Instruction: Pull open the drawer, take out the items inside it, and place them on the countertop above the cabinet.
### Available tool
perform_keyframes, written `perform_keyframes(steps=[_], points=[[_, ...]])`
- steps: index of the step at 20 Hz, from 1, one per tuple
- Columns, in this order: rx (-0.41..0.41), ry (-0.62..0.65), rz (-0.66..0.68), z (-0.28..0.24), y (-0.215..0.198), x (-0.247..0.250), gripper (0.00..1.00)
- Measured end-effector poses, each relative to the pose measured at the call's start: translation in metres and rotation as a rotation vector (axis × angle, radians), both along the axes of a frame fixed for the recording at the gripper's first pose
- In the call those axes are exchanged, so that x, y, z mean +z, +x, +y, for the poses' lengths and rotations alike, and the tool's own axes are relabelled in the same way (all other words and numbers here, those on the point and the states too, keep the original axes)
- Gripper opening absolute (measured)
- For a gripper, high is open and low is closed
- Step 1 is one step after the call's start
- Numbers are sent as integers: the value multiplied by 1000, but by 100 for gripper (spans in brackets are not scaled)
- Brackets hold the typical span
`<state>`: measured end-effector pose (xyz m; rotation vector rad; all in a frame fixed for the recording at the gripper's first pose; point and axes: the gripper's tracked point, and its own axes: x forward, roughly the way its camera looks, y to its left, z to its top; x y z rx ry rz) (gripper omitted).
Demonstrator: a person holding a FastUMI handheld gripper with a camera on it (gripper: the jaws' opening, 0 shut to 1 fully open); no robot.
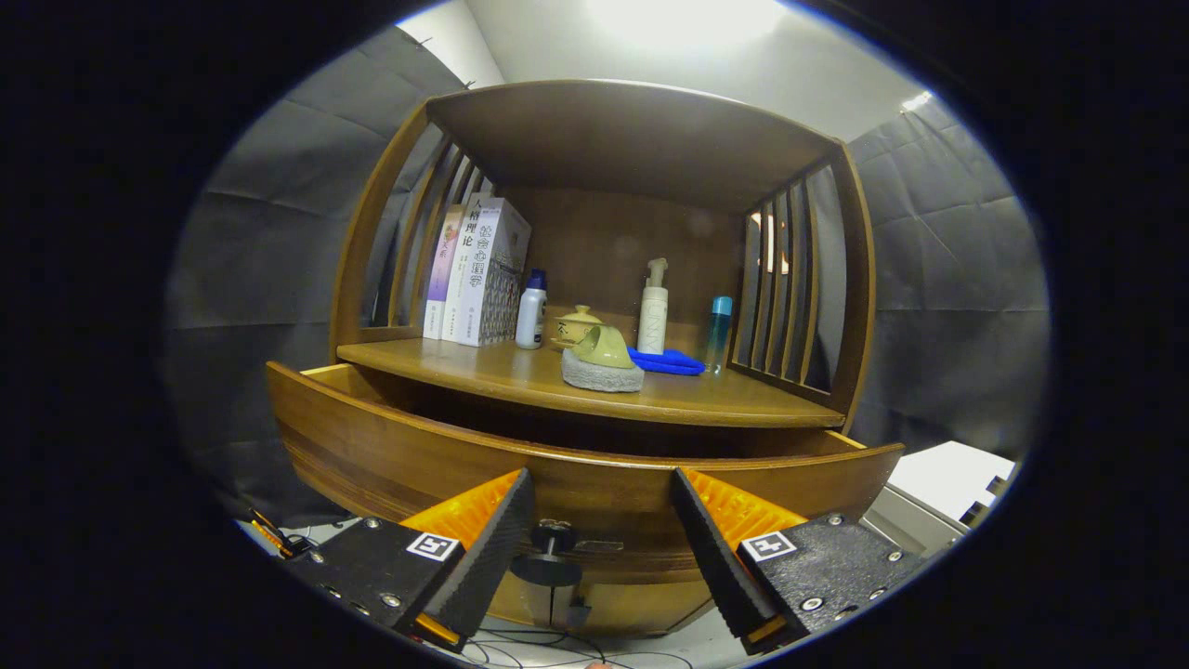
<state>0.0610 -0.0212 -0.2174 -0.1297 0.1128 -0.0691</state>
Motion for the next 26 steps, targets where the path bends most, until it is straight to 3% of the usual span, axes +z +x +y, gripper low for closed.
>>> perform_keyframes(steps=[7, 11, 18, 21, 26], points=[[-5, -5, 8, 0, 46, -7, 95], [-14, -95, 62, -2, 64, -29, 95], [3, 20, 73, 4, 62, -35, 93], [65, -38, 61, -2, 48, 2, 94], [-1, -138, -72, -36, 20, 142, 93]])
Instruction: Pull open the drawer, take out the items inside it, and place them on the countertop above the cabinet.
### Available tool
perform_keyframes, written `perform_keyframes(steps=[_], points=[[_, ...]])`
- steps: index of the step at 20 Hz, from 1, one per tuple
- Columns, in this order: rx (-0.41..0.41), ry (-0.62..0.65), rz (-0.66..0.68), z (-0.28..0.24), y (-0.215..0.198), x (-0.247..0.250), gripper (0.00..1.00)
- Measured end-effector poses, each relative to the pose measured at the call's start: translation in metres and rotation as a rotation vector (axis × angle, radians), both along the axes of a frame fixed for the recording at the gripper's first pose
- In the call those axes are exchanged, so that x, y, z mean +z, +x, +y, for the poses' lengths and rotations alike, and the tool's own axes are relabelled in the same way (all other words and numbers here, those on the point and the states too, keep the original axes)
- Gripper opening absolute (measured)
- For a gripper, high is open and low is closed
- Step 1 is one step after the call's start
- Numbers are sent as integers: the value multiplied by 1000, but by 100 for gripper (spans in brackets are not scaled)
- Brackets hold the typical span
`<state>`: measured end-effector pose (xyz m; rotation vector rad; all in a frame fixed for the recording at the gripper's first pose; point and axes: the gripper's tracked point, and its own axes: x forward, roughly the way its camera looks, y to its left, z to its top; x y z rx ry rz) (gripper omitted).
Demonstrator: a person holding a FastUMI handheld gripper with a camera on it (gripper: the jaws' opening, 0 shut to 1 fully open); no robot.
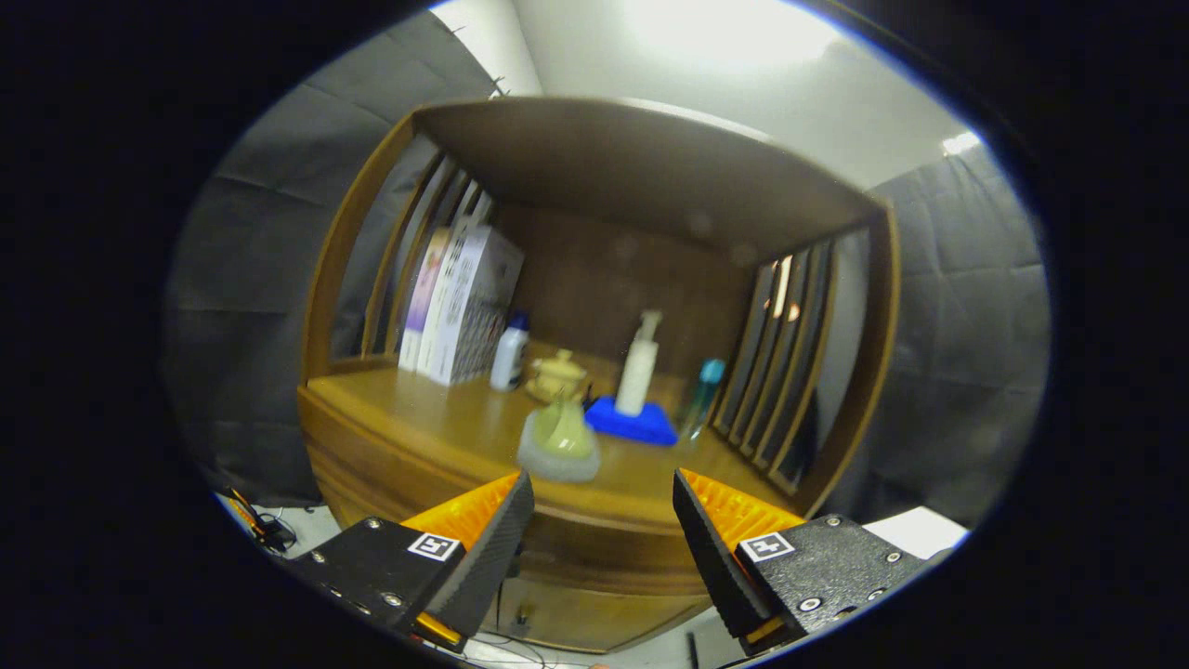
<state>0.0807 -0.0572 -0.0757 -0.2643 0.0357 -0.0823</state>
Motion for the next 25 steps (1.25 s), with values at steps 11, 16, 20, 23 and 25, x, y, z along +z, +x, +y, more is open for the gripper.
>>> perform_keyframes(steps=[11, 16, 20, 23, 25], points=[[4, -50, -129, 36, -118, 130, 93], [-56, 96, -67, 7, -110, 105, 93], [-110, 70, -60, -38, -112, 103, 94], [-139, 71, -71, -55, -112, 103, 93], [-149, 104, -60, -65, -108, 94, 93]])
